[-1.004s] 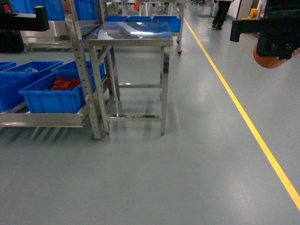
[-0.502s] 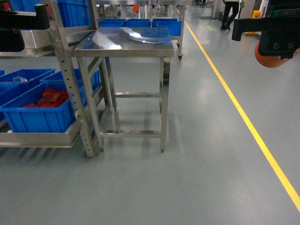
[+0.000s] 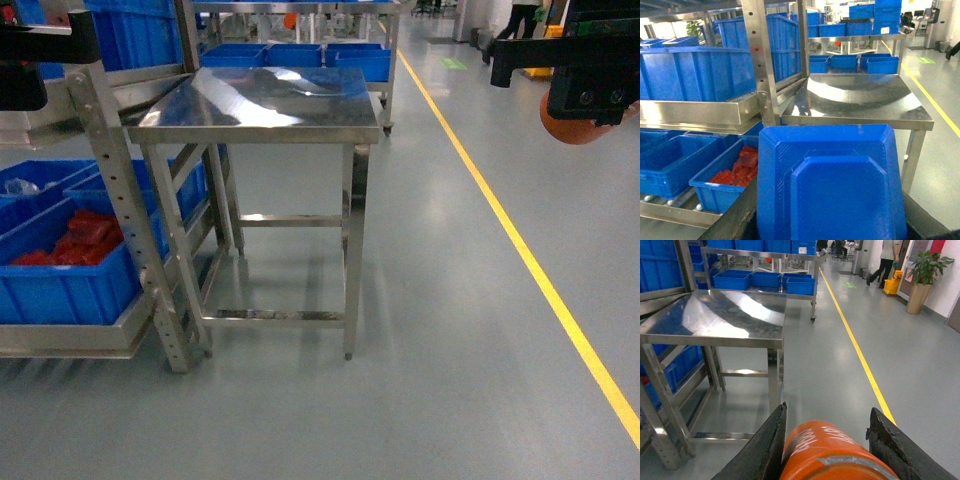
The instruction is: Sort blue parts and orange caps into right shelf containers
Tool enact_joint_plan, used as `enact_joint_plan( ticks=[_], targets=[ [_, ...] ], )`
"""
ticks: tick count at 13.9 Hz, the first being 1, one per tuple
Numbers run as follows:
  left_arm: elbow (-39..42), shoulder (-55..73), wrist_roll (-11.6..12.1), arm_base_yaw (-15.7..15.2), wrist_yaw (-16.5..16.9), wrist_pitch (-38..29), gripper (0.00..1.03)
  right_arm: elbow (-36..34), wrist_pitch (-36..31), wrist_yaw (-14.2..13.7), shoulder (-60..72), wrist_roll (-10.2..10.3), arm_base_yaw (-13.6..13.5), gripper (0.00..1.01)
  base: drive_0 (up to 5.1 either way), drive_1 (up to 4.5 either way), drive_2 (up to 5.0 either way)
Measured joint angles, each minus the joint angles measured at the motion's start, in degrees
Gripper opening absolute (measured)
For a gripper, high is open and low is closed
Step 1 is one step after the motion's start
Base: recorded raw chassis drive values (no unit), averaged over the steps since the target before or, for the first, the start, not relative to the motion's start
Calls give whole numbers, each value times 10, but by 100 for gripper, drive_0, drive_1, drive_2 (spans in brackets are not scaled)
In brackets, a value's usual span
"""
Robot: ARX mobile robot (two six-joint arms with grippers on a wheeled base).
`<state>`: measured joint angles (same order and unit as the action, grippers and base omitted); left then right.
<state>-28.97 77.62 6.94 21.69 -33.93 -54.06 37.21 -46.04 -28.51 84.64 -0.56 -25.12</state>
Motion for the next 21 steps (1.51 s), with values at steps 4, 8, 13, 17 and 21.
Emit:
enact_joint_plan(
  ticks=[4,8,13,17,21],
  targets=[
    [-1,0,0,0,1,1,44,1,-1,0,-1,0,0,44,-7,318,-331],
    [0,2,0,4,3,0,44,1,1,-4,1,-1,5,44,-366,186,186],
    [0,2,0,2,2,2,44,0,2,-1,0,-1,3,44,-481,256,256],
    [0,2,0,2,1,1,44,0,0,-1,0,-1,3,44,-499,238,238],
    [0,2,0,2,1,2,44,0,1,-1,0,-1,3,44,-495,242,242]
  ],
)
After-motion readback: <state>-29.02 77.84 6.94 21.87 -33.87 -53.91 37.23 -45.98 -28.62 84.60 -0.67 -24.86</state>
